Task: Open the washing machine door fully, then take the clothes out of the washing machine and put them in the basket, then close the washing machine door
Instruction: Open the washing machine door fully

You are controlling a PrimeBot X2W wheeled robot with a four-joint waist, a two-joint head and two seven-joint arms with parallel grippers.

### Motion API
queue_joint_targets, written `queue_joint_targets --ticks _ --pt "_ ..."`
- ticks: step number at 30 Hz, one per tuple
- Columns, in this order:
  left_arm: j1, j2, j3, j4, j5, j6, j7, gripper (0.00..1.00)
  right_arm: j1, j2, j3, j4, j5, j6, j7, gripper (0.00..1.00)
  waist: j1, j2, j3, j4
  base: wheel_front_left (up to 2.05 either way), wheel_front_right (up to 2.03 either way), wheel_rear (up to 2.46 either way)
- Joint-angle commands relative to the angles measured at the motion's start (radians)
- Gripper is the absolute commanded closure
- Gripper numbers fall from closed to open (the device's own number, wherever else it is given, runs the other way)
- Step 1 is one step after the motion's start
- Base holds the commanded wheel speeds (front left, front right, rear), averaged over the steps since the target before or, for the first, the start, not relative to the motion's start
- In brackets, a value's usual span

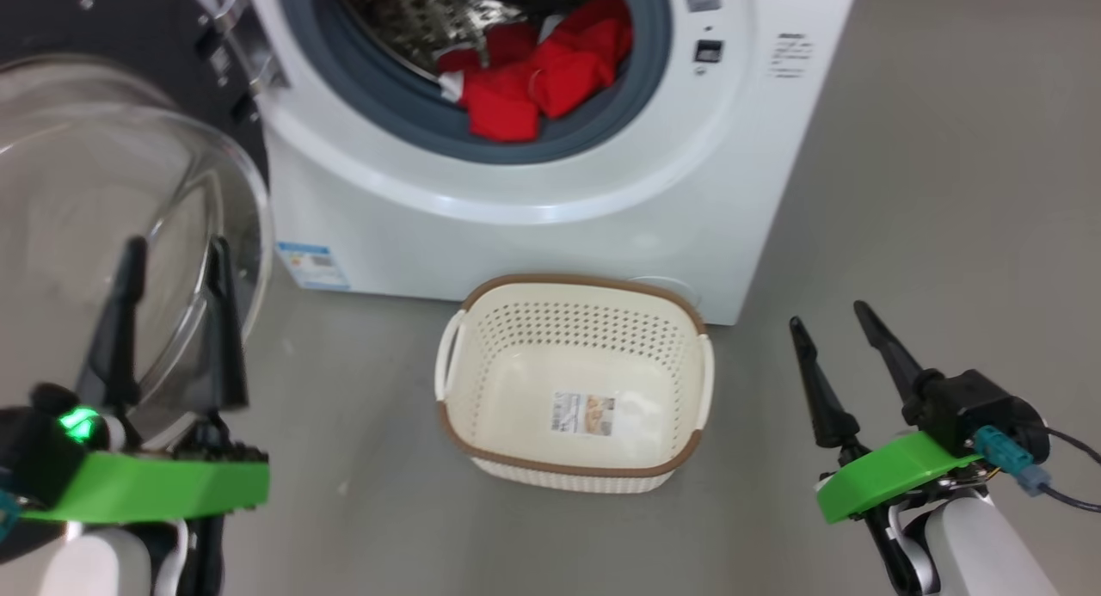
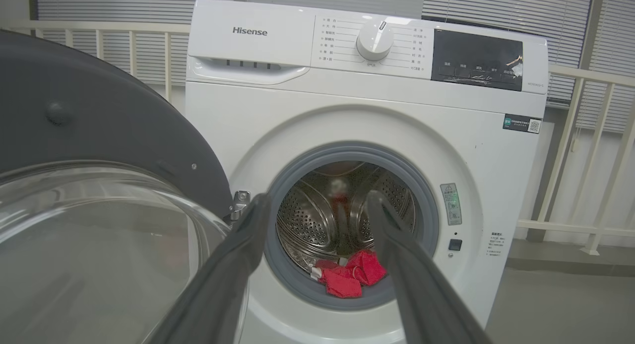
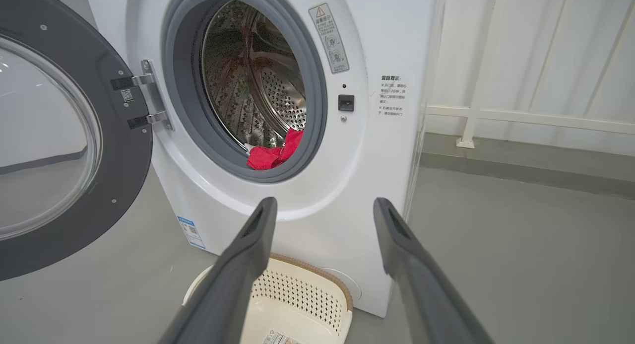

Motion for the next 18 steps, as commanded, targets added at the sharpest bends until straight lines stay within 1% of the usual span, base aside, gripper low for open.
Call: queue_joint_targets --ticks 1,6,9,18 --pt "0.003 0.042 0.022 -0.014 -0.011 -0.008 0.004 0.0 -0.025 0.004 0.014 -0.03 0.015 0.005 -0.012 0.0 0.0 0.0 -0.03 -0.046 0.0 0.0 0.0" --pt "0.037 0.069 -0.025 0.027 -0.035 -0.012 0.002 0.0 0.0 0.004 -0.004 -0.056 0.021 0.005 -0.013 0.0 0.0 0.0 -0.056 -0.1 0.0 0.0 0.0" --pt "0.065 0.072 -0.029 0.04 -0.045 -0.012 -0.004 0.0 0.02 0.004 -0.005 -0.064 0.01 0.005 -0.013 0.0 0.0 0.0 -0.072 -0.129 0.0 0.0 0.0" --pt "0.185 0.104 -0.043 0.053 -0.009 -0.011 -0.024 0.0 0.074 0.004 -0.017 -0.099 -0.013 0.005 -0.013 0.0 0.0 0.0 -0.114 -0.193 0.0 0.0 0.0"
